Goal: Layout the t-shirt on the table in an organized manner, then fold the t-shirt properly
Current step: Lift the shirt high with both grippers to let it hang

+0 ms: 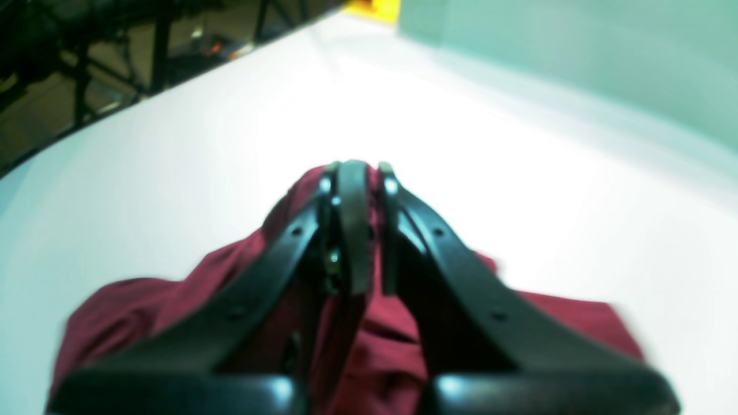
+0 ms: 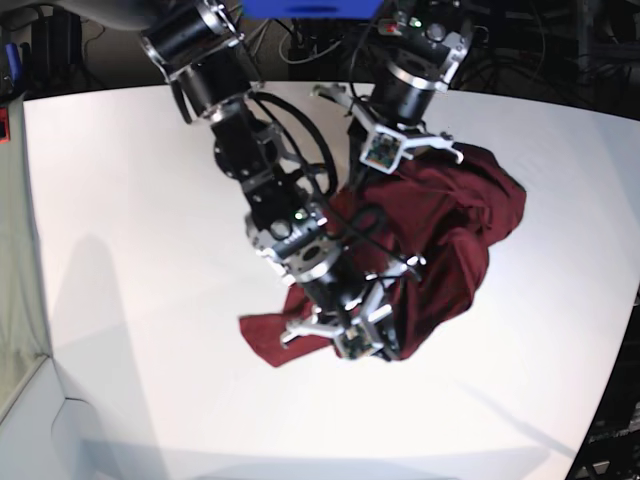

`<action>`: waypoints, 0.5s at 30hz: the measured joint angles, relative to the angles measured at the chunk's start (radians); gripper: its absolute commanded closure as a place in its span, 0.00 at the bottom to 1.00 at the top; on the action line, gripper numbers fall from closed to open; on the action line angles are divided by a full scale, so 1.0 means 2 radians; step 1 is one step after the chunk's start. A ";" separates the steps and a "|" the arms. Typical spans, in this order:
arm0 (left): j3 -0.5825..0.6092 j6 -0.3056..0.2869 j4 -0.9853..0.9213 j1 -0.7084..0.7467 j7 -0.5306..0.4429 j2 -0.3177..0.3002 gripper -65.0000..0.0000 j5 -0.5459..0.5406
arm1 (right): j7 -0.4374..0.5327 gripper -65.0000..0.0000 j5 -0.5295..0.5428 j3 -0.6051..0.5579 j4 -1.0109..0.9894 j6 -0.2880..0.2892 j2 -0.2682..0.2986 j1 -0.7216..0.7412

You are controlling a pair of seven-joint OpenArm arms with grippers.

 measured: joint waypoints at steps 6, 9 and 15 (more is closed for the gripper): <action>-0.001 0.001 0.014 -0.054 -0.001 0.066 1.00 0.000 | -0.033 0.98 0.001 0.039 0.066 0.000 0.008 0.039; -0.002 0.001 0.016 -0.074 -0.001 0.078 1.00 0.001 | -0.051 0.98 0.001 0.049 0.076 0.001 0.008 0.072; -0.004 0.002 0.025 -0.123 -0.001 0.104 1.00 0.001 | -0.068 0.98 0.002 0.050 0.077 0.001 0.006 0.151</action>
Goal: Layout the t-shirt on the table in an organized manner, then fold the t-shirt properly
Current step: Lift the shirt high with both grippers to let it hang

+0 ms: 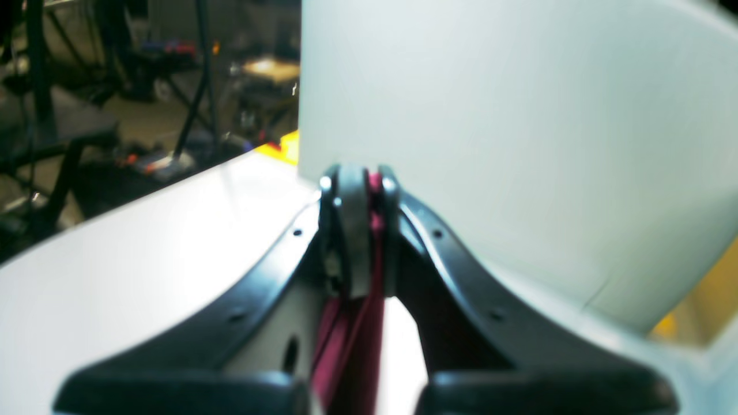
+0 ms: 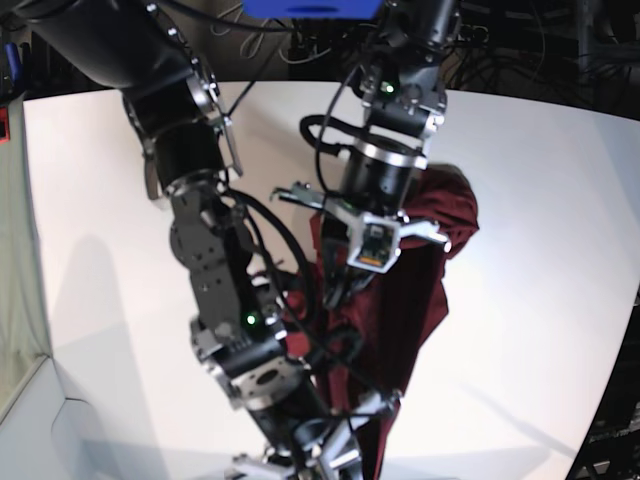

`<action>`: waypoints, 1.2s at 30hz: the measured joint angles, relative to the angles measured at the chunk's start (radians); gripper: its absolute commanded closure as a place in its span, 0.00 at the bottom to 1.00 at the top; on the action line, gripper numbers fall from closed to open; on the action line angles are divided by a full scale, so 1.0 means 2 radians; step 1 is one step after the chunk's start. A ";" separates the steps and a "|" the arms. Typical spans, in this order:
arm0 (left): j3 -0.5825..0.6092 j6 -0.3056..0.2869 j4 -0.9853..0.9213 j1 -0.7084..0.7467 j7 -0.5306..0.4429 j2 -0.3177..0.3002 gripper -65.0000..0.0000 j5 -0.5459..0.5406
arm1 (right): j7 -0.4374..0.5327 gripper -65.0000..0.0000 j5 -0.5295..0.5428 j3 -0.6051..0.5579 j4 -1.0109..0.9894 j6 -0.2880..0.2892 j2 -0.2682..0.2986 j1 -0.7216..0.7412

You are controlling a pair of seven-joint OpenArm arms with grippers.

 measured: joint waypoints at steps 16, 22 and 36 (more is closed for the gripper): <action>-0.110 0.000 0.006 -0.104 -0.012 0.019 1.00 0.000 | -0.028 0.98 0.002 0.035 -0.028 0.025 0.023 0.117; -0.109 -0.006 0.007 -0.084 -0.080 0.019 1.00 0.004 | -0.022 0.98 0.005 0.089 -0.026 0.026 0.032 0.077; -0.126 -0.001 0.000 -0.174 -0.075 -0.019 1.00 0.006 | -0.023 0.97 0.002 0.121 0.128 0.025 0.041 -0.097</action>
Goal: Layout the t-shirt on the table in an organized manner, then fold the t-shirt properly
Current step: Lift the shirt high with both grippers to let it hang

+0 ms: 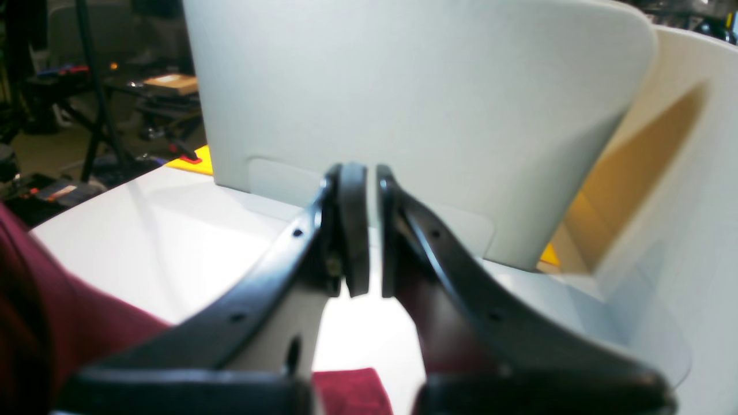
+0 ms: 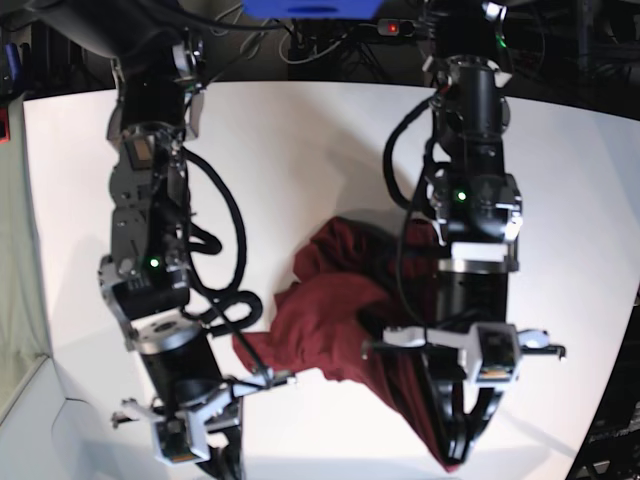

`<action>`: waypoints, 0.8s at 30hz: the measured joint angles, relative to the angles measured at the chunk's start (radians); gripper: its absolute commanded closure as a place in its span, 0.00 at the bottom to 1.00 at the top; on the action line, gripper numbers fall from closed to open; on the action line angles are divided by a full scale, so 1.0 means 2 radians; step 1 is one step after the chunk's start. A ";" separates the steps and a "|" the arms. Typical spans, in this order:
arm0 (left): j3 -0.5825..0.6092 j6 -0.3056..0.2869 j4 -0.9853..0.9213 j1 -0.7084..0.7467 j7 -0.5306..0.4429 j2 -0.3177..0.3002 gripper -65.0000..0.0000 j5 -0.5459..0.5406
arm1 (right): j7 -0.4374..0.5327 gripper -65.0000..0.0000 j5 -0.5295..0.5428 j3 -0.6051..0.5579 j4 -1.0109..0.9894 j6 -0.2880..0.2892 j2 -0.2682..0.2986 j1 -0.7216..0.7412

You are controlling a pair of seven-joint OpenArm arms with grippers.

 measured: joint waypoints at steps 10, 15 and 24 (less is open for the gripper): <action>0.018 0.000 -0.013 -0.072 0.108 -0.001 1.00 -0.004 | -0.001 0.97 -0.003 0.002 0.019 0.000 0.000 -0.072; 0.071 -0.006 -0.011 -0.118 0.163 -0.001 1.00 -0.008 | 0.002 0.97 -0.003 0.003 0.019 0.000 -0.018 -0.104; 0.083 -0.004 -0.013 -0.273 0.170 -0.001 1.00 -0.002 | -0.004 0.97 -0.006 0.050 0.019 0.000 -0.007 -0.143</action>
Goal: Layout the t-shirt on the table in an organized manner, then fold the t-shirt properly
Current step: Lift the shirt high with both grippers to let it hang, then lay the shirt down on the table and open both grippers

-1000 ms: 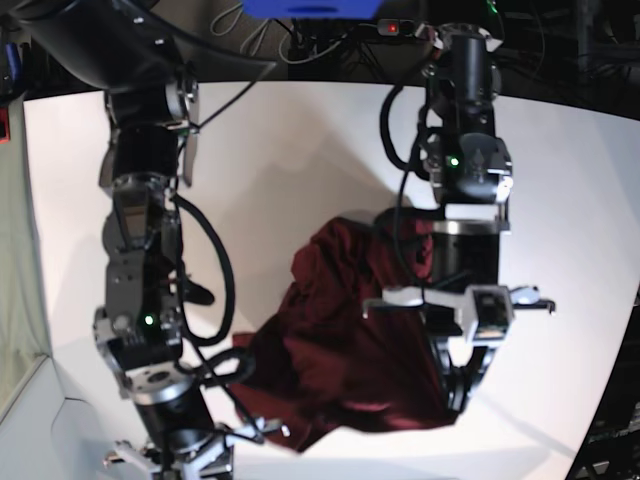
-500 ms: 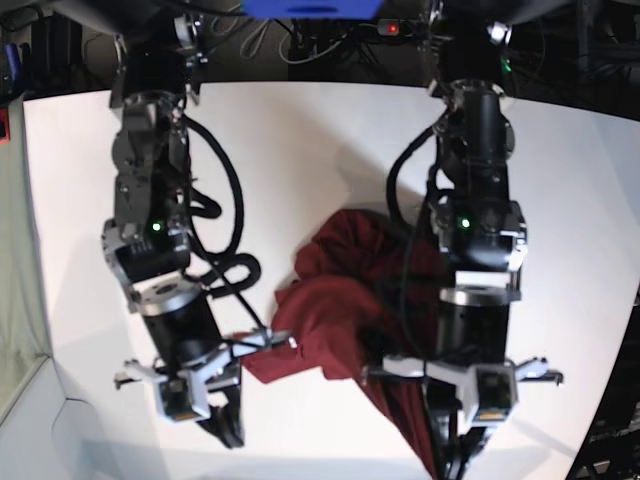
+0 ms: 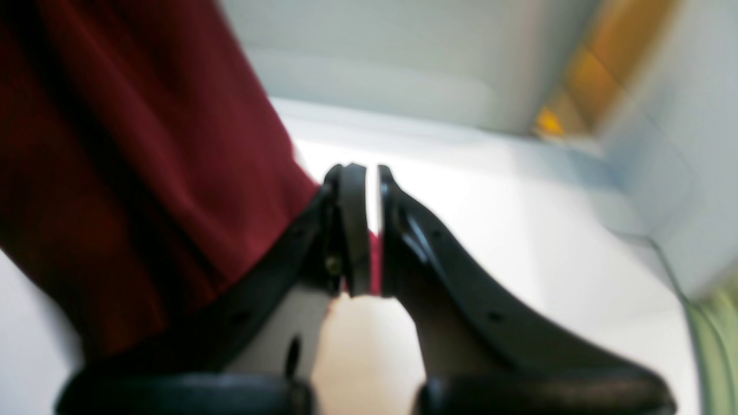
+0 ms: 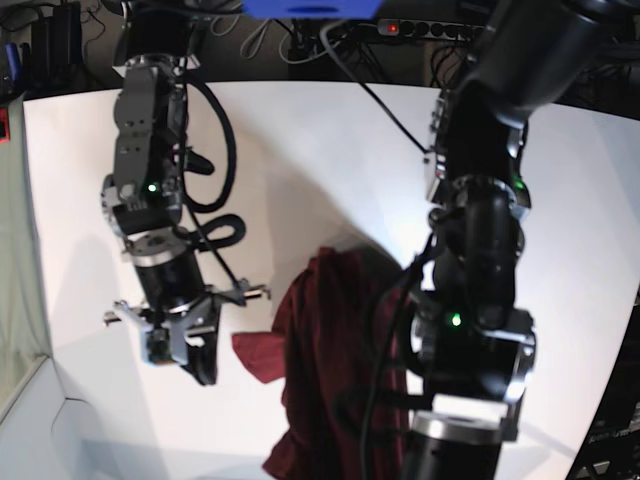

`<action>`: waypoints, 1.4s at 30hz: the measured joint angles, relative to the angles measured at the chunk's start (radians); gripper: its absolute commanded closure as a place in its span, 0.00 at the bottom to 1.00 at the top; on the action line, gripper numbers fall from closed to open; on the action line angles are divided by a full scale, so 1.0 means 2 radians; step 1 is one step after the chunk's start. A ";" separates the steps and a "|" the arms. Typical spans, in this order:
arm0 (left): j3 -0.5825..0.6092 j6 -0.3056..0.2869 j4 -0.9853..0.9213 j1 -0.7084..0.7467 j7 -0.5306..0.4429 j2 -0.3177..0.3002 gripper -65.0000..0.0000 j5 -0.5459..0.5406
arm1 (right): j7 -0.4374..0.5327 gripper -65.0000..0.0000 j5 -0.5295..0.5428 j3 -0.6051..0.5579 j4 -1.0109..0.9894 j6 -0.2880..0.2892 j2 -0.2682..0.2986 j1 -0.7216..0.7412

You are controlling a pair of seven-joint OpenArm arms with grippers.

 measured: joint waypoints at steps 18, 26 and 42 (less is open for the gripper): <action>-0.198 0.001 -0.026 -0.121 -0.002 -0.109 1.00 -0.006 | 0.003 0.97 0.001 0.088 0.016 0.000 0.002 -0.031; -0.209 0.003 -0.027 -0.172 -0.005 -0.165 1.00 -0.004 | 0.003 0.97 0.001 0.088 0.017 0.000 0.000 -0.030; -0.076 0.003 0.004 0.012 0.002 -0.033 1.00 0.000 | 0.004 0.97 0.001 0.133 0.017 0.000 0.001 -0.054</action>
